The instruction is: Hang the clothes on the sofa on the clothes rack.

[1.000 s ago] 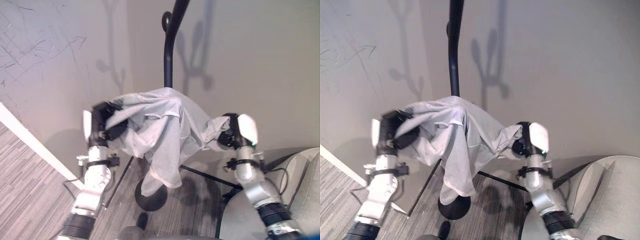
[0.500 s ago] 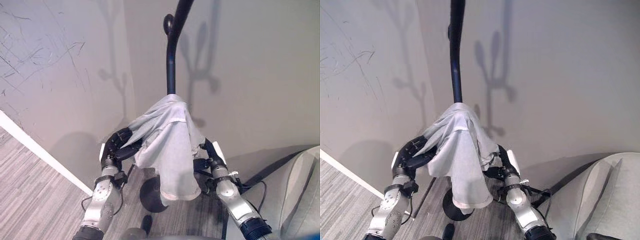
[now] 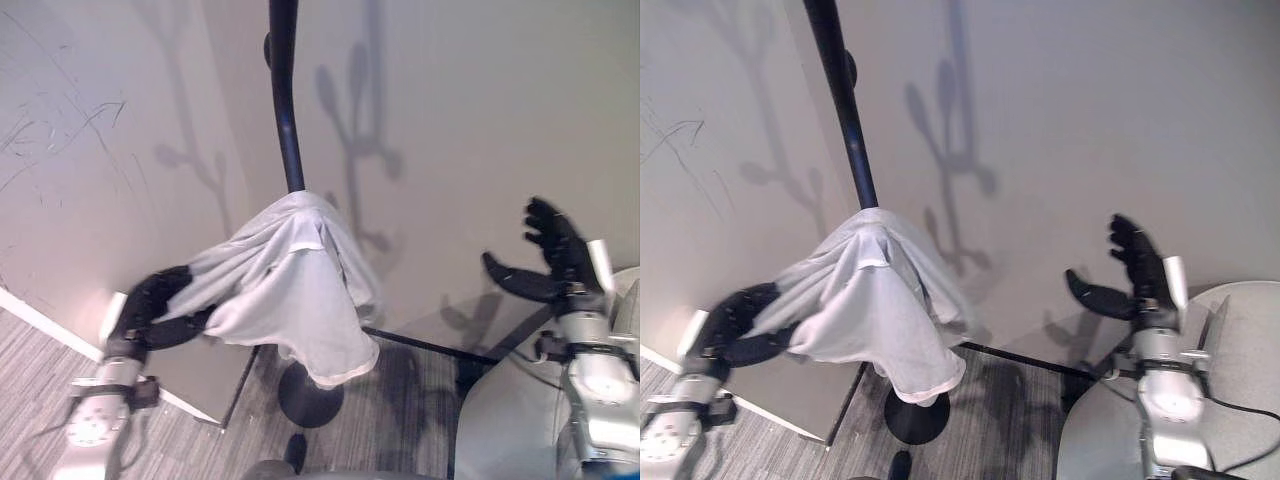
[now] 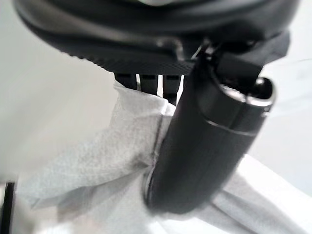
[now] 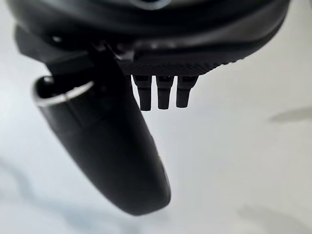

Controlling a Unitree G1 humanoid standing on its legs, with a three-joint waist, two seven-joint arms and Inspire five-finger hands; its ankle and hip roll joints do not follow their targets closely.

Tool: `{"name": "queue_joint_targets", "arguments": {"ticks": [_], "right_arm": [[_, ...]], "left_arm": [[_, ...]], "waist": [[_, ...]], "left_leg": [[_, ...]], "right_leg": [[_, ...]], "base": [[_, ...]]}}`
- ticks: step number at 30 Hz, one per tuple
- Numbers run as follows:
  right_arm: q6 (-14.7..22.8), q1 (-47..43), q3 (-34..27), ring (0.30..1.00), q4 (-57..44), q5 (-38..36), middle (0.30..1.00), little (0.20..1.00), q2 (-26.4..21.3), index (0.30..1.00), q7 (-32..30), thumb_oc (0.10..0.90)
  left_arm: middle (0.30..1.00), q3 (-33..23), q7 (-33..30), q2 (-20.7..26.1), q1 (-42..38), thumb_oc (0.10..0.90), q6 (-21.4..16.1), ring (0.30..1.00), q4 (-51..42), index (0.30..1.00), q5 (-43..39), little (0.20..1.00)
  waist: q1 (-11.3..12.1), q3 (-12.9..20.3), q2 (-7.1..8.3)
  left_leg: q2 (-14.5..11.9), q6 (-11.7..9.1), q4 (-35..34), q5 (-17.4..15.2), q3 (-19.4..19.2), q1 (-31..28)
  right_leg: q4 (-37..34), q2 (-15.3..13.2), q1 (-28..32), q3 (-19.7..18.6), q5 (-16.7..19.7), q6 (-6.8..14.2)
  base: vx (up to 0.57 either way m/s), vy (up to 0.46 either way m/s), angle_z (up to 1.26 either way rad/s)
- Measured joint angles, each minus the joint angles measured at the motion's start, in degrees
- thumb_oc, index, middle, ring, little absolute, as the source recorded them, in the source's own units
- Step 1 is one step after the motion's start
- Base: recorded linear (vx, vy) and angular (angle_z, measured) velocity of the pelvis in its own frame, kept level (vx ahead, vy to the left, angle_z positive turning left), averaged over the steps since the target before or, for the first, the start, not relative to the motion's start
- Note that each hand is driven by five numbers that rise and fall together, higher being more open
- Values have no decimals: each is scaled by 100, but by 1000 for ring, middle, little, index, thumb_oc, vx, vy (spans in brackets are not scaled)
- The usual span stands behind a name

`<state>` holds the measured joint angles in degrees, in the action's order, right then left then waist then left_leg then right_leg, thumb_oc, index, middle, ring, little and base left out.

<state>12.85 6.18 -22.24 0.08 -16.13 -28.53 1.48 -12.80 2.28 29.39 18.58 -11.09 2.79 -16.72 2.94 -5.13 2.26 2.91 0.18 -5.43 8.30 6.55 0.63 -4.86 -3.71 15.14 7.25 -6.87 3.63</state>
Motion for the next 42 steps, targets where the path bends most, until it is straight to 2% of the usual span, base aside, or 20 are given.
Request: {"name": "queue_joint_targets", "arguments": {"ticks": [4,6,7,10,11,14,18,20,23,26,27,29,31,33,35,38,39,40,42], "right_arm": [[31,232,-112,900,38,-478,900,900,52,900,309,800],[65,236,-109,900,198,-717,900,900,262,900,361,800],[121,245,-79,900,375,-1204,900,900,549,900,435,800],[173,257,83,900,690,-2023,900,900,1173,900,443,800],[187,319,242,900,900,-2373,900,900,1488,900,435,800],[138,416,717,900,1595,-2837,900,900,1532,900,447,800],[144,397,806,900,2233,-3422,900,900,1638,900,460,800],[202,330,1074,900,2878,-3666,900,900,1699,900,457,800],[44,319,1624,900,3468,-3661,900,900,1792,900,456,800],[-175,318,1857,900,3831,-3722,900,900,2039,900,486,800],[-289,288,1992,900,4159,-3865,900,900,2205,900,526,800],[-441,288,2153,900,4282,-3866,900,900,2232,900,558,800],[-566,142,2261,900,4831,-3869,900,900,2275,900,620,800],[-649,-72,2275,900,5331,-3881,900,900,2275,900,578,800],[-660,-177,2270,900,5679,-3882,900,900,2279,900,574,800],[-781,-489,2227,900,6561,-3879,900,900,2282,900,475,800],[-830,-525,2210,900,6775,-3877,900,900,2303,900,453,800],[-859,-565,2169,900,6949,-3870,900,900,2318,900,464,800],[-953,-601,2166,900,7335,-3847,900,900,2353,900,436,800]], "left_arm": [[900,-204,201,-90,-9,800,-168,900,152,900,16,900],[900,-365,321,-363,-78,800,-295,900,225,900,-271,900],[900,-481,453,-735,-210,800,-388,900,298,900,-929,900],[900,-604,630,-1367,-480,800,-525,900,422,900,-1941,900],[900,-655,646,-1732,-622,800,-535,900,536,900,-2465,900],[900,-608,691,-1822,-741,800,-501,900,843,900,-3025,900],[900,-601,721,-1894,-733,800,-488,900,863,900,-3502,900],[900,-566,747,-2092,-796,800,-486,900,835,900,-3977,900],[900,-467,834,-2284,-713,800,-485,900,918,900,-4204,900],[900,-390,968,-2417,-713,800,-464,900,1246,900,-4465,900],[900,-372,1180,-2541,-834,800,-430,900,1768,900,-4780,900],[900,-365,1256,-2561,-839,800,-255,900,2156,900,-4963,900],[900,-299,1509,-2554,-994,800,61,900,3339,900,-5276,900],[900,-213,1686,-2570,-1139,800,348,900,4252,900,-5319,900],[900,-201,1778,-2591,-1172,800,548,900,4960,900,-5320,900],[900,-165,1935,-2589,-1207,800,799,900,5737,900,-5289,900],[900,-177,1942,-2488,-1222,800,905,900,5933,900,-5259,900],[900,-188,1964,-2438,-1239,800,913,900,6056,900,-5254,900],[900,-282,1978,-2387,-1153,800,918,900,6231,900,-5250,900]], "waist": [[-23,5,14],[-31,13,18],[-26,33,17],[-20,71,15],[-16,123,12],[-16,142,-4],[-10,154,17],[1,159,52],[37,154,60],[128,153,60],[209,164,56],[247,168,49],[344,178,84],[382,185,78],[474,166,140],[509,228,245],[561,209,349],[602,199,326],[704,159,405]], "left_leg": [[-21,-36,-3,-29,-16,8],[-26,-42,-1,-31,-19,6],[-24,-45,12,-31,-16,19],[-26,-43,15,-2,-10,20],[-26,-72,15,17,-3,27],[-40,-78,15,14,0,21],[-63,-88,13,15,17,16],[-73,-107,13,29,60,15],[-84,-135,10,48,115,23],[-93,-159,-4,14,164,49],[-92,-154,1,48,190,52],[-89,-162,-4,47,249,78],[-67,-170,-4,64,322,89],[-55,-179,-5,66,387,97],[-48,-181,-5,71,431,123],[0,-182,-6,69,504,227],[-3,-181,-5,69,508,299],[-2,-177,0,72,509,301],[12,-157,-2,86,521,315]], "right_leg": [[-20,17,-9,-15,-14,-22],[-22,23,-7,-20,-14,-24],[-18,26,-20,-16,-17,-28],[-16,63,-19,-14,-17,-28],[-21,66,-17,-13,-17,-29],[-26,78,-11,-12,-18,-29],[-26,85,1,0,-18,-29],[-26,104,19,42,-18,-29],[-26,156,29,99,-19,-32],[-29,177,28,152,-38,-64],[-25,184,36,191,-37,-70],[-27,183,38,248,-48,-84],[-27,220,66,332,-58,-101],[-28,194,81,416,-70,-121],[-30,208,80,480,-79,-136],[-32,219,44,635,-103,-175],[-32,223,-12,706,-111,-188],[-32,227,-5,737,-112,-192],[-31,219,8,784,-116,-195]], "base": [[-3,3,-3],[0,0,0],[0,0,0],[0,0,0],[0,0,0],[0,0,0],[0,0,0],[-17,-5,8],[1,-8,10],[24,-20,12],[7,-15,15],[1,-16,17],[-1,-15,21],[0,-18,20],[-5,-37,14],[9,-36,27],[13,-37,27],[12,-31,21],[27,-25,13]]}}
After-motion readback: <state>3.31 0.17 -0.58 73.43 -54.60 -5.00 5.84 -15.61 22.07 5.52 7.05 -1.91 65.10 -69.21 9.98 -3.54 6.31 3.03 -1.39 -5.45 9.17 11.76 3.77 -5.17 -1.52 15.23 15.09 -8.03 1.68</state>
